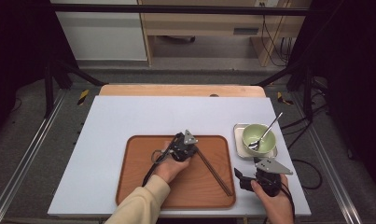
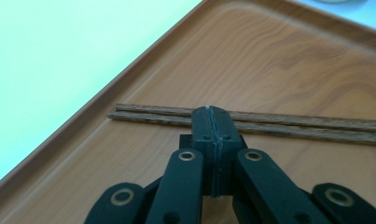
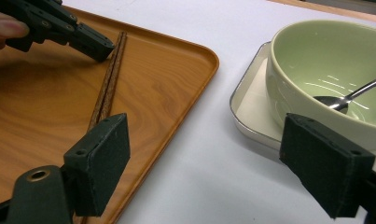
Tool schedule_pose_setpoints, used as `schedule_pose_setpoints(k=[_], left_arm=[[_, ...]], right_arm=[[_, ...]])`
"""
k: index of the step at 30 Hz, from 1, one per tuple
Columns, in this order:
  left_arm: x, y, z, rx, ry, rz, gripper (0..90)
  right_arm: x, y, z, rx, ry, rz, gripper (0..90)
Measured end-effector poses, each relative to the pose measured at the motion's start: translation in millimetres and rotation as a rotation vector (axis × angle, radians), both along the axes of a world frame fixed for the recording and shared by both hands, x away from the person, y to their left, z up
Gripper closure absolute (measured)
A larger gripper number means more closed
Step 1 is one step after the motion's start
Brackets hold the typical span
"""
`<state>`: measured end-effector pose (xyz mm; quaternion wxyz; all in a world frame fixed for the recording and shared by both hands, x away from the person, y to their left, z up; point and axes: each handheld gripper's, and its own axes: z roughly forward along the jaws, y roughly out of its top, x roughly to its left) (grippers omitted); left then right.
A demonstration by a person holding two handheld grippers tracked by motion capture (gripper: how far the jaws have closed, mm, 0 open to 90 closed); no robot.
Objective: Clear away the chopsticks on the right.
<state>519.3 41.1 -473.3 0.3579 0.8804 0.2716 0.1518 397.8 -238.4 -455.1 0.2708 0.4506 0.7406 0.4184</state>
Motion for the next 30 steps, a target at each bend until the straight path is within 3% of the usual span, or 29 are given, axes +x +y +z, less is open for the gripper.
schedule_pose_setpoints(k=[5, 14, 17, 21, 22, 30], left_arm=[[2.3, -4.9, -1.0, -0.016, 0.004, -0.016, 90.0], [-0.5, -27.9, -1.6, -0.022, 0.011, -0.092, 90.0], [-1.0, -36.4, -2.5, -0.040, 0.016, -0.101, 90.0], [-0.3, -43.8, -2.2, -0.034, 0.019, -0.123, 90.0], [-1.0, -46.5, -3.1, -0.050, 0.021, -0.117, 90.0], [-2.3, -53.5, -3.5, -0.061, 0.024, -0.136, 90.0]], right_arm=[[-0.2, -0.1, 0.3, 0.001, -0.001, 0.001, 16.3], [0.1, 0.1, 0.2, 0.000, -0.001, 0.005, 16.4], [0.5, 0.0, -0.1, 0.000, 0.000, 0.002, 16.5], [0.2, 0.3, 0.1, -0.001, 0.004, 0.004, 16.5], [0.5, 0.1, -0.1, -0.001, 0.001, 0.005, 16.5], [0.4, 0.0, 0.0, 0.007, 0.010, 0.002, 16.5]])
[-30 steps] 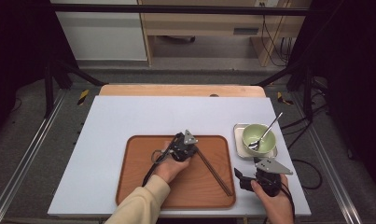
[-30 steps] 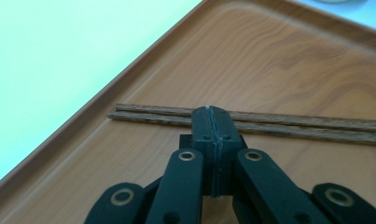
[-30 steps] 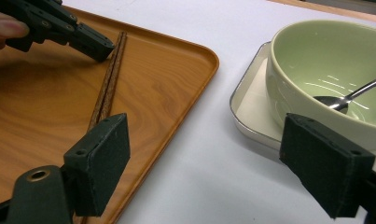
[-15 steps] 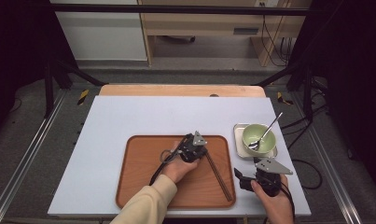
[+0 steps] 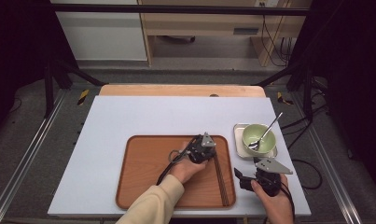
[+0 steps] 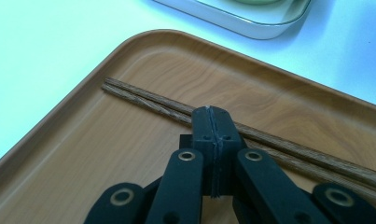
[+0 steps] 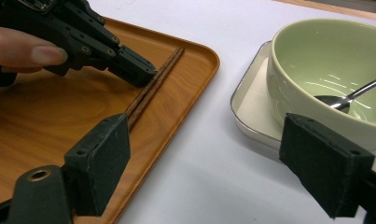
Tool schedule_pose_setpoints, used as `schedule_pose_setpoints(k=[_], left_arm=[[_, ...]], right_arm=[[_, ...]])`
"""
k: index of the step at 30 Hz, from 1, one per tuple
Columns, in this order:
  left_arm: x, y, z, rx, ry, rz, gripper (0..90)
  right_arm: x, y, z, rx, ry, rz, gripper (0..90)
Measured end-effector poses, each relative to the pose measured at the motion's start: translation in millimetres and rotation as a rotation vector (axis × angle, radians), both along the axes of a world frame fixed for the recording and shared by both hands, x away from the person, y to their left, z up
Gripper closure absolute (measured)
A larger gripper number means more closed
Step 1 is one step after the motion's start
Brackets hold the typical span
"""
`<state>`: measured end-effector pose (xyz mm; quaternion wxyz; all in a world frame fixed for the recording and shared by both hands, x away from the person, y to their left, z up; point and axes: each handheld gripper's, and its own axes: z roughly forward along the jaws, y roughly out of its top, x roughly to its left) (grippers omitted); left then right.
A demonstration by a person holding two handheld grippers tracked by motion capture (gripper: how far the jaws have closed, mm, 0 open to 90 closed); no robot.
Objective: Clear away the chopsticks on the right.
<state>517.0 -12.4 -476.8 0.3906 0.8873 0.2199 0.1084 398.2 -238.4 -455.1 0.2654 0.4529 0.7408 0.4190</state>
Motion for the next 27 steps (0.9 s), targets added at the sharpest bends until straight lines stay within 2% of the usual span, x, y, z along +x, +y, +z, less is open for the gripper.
schedule_pose_setpoints(k=[4, 5, 6, 7, 9, 11, 18, 27], left_arm=[[-0.9, 1.3, 2.1, -0.001, -0.003, -0.001, 90.0], [-0.5, 2.5, 4.1, 0.012, -0.014, -0.012, 90.0], [-1.8, 1.4, 3.9, -0.018, -0.008, -0.002, 90.0], [-1.6, 2.3, 5.1, -0.009, -0.012, -0.006, 90.0], [-2.6, 2.9, 5.6, -0.023, -0.010, 0.005, 90.0], [-3.1, 6.7, 8.1, -0.005, -0.019, -0.005, 90.0], [-11.0, 17.8, 18.7, -0.047, -0.039, 0.004, 90.0], [-21.8, 30.6, 22.8, -0.062, -0.057, -0.003, 89.7]], right_arm=[[0.1, -0.1, -0.1, -0.004, -0.005, -0.003, 16.6], [0.4, -0.6, -0.3, -0.006, -0.008, -0.001, 16.5], [0.4, -0.6, -0.2, -0.004, -0.007, -0.002, 16.5], [0.4, -0.7, -0.2, -0.003, -0.007, -0.003, 16.5], [0.2, -0.7, -0.1, -0.004, -0.008, -0.004, 16.5], [0.0, -0.4, 0.1, -0.004, -0.009, -0.004, 16.5], [0.1, -0.2, -0.2, -0.009, -0.009, -0.004, 16.5], [0.1, 0.0, -0.1, -0.013, -0.010, -0.004, 16.5]])
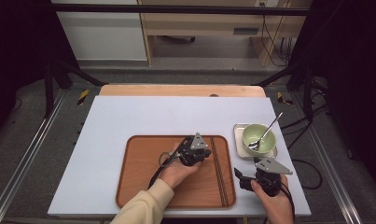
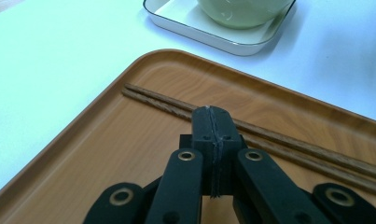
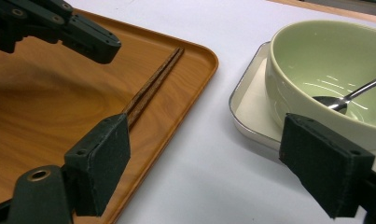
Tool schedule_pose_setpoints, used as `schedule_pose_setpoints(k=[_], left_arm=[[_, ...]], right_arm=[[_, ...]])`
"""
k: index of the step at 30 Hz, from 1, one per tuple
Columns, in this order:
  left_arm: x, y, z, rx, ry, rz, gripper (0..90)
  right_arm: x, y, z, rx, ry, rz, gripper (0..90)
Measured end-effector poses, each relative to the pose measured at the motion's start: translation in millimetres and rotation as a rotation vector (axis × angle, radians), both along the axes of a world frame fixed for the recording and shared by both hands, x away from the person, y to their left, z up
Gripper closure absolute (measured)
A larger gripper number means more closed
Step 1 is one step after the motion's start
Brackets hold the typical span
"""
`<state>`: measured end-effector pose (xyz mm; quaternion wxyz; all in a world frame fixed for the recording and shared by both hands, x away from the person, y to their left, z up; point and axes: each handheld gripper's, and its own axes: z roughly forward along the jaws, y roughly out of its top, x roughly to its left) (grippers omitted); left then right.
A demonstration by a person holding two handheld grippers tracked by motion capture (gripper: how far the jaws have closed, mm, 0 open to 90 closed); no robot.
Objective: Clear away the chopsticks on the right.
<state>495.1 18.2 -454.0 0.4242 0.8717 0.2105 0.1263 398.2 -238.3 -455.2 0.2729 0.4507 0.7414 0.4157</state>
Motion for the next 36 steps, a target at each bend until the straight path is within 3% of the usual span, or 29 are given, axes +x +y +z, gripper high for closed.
schedule_pose_setpoints(k=[4, 11, 14, 19, 21, 26, 30, 33, 36], left_arm=[[-4.7, 6.2, 2.7, -0.020, -0.018, 0.008, 85.5], [-22.2, 31.3, 14.0, -0.078, -0.136, 0.068, 41.9], [-31.9, 50.2, 17.3, -0.103, -0.147, 0.091, 29.0], [-51.7, 95.9, 19.5, -0.111, -0.203, 0.161, 14.4], [-57.9, 117.9, 21.9, -0.111, -0.219, 0.194, 12.0], [-72.4, 172.9, 23.8, -0.158, -0.249, 0.296, 7.4], [-80.1, 210.5, 16.9, -0.179, -0.264, 0.378, 6.2], [-83.3, 228.5, 11.6, -0.186, -0.275, 0.422, 6.2], [-85.1, 242.0, 5.7, -0.184, -0.270, 0.455, 6.0]], right_arm=[[-0.3, -0.2, 0.2, 0.005, 0.000, -0.002, 16.5], [-2.2, 0.0, 2.3, 0.025, -0.013, 0.012, 15.0], [-3.4, 0.8, 3.2, 0.019, -0.027, 0.018, 14.7], [-5.3, -0.4, 5.0, 0.039, -0.050, 0.017, 14.5], [-5.8, -1.4, 5.8, 0.053, -0.056, 0.012, 14.5], [-7.7, -2.0, 10.2, 0.062, -0.092, -0.012, 14.7], [-7.0, -2.9, 17.3, 0.030, -0.090, -0.026, 13.8], [-6.2, -5.5, 25.1, 0.030, -0.080, -0.036, 12.5], [-2.0, -9.3, 32.3, -0.003, -0.058, -0.043, 11.0]])
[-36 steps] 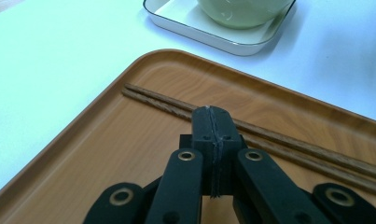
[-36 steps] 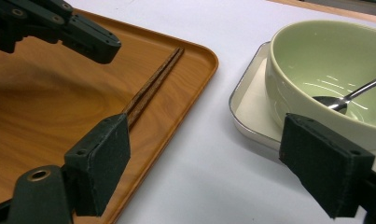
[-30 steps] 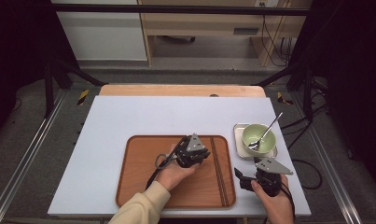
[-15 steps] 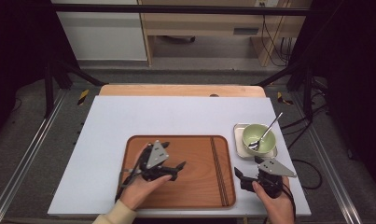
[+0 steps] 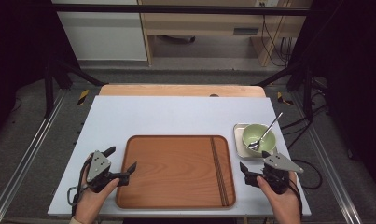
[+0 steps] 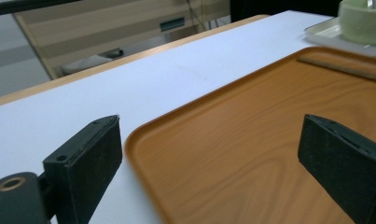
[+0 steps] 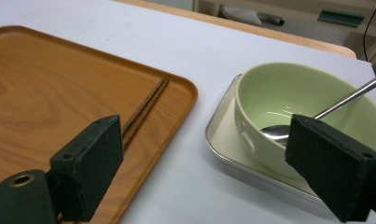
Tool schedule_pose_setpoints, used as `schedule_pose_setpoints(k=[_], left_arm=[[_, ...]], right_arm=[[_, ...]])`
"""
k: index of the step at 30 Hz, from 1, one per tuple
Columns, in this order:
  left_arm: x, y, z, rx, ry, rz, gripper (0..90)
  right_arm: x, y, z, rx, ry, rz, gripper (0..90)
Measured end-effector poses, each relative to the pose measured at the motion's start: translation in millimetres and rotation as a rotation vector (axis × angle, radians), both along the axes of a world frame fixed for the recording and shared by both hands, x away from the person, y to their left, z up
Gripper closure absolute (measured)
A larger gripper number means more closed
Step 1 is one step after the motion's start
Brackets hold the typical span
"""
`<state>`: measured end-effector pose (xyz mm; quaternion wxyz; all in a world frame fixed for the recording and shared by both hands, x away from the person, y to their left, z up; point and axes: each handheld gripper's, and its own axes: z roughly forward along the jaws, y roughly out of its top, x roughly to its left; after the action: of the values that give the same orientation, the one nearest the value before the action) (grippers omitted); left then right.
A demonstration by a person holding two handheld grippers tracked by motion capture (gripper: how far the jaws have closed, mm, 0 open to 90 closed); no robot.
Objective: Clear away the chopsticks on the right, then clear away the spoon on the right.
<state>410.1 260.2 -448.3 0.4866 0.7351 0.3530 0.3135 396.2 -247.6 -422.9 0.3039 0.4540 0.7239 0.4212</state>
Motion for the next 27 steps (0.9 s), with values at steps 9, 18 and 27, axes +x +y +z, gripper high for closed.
schedule_pose_setpoints(k=[9, 18, 27], left_arm=[[-4.0, 16.6, -8.0, -0.015, -0.013, 0.058, 6.0], [-9.3, 22.4, -8.8, -0.028, -0.053, 0.090, 6.0], [-10.9, 27.4, -12.0, -0.039, -0.055, 0.103, 6.0]], right_arm=[[20.4, -21.3, 21.7, 0.012, 0.035, -0.030, 9.6], [40.2, -53.4, 30.2, 0.002, 0.077, -0.073, 15.7], [60.1, -77.0, 29.7, -0.009, 0.116, -0.110, 20.5]])
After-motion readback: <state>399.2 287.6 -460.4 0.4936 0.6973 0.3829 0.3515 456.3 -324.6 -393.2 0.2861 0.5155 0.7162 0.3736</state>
